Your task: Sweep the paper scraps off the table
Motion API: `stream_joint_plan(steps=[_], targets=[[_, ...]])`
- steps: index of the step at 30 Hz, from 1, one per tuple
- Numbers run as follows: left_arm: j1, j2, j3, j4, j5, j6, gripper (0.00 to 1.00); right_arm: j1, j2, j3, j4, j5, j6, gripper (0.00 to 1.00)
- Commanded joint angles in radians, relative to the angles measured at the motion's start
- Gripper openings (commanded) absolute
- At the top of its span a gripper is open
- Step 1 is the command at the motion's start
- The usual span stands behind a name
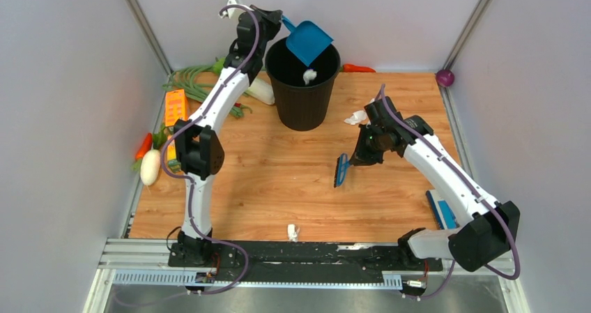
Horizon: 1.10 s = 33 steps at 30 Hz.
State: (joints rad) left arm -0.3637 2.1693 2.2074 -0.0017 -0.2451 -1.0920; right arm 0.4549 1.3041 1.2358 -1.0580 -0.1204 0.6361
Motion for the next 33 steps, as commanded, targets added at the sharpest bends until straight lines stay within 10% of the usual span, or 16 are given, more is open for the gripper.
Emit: stream_joint_plan(steps=[1,15,33], targets=[[-0.017,-0.043,0.005,0.155,0.003,0.195,0.00,-0.005,0.011,0.047,-0.013,0.005,-0.018,0.00],[-0.015,-0.279,0.034,-0.180,-0.276,0.078,0.00,-0.044,0.107,0.275,-0.013,0.120,-0.107,0.00],[0.003,-0.758,-0.363,-0.892,-0.569,-0.106,0.00,-0.182,0.536,0.709,-0.082,0.427,-0.276,0.00]])
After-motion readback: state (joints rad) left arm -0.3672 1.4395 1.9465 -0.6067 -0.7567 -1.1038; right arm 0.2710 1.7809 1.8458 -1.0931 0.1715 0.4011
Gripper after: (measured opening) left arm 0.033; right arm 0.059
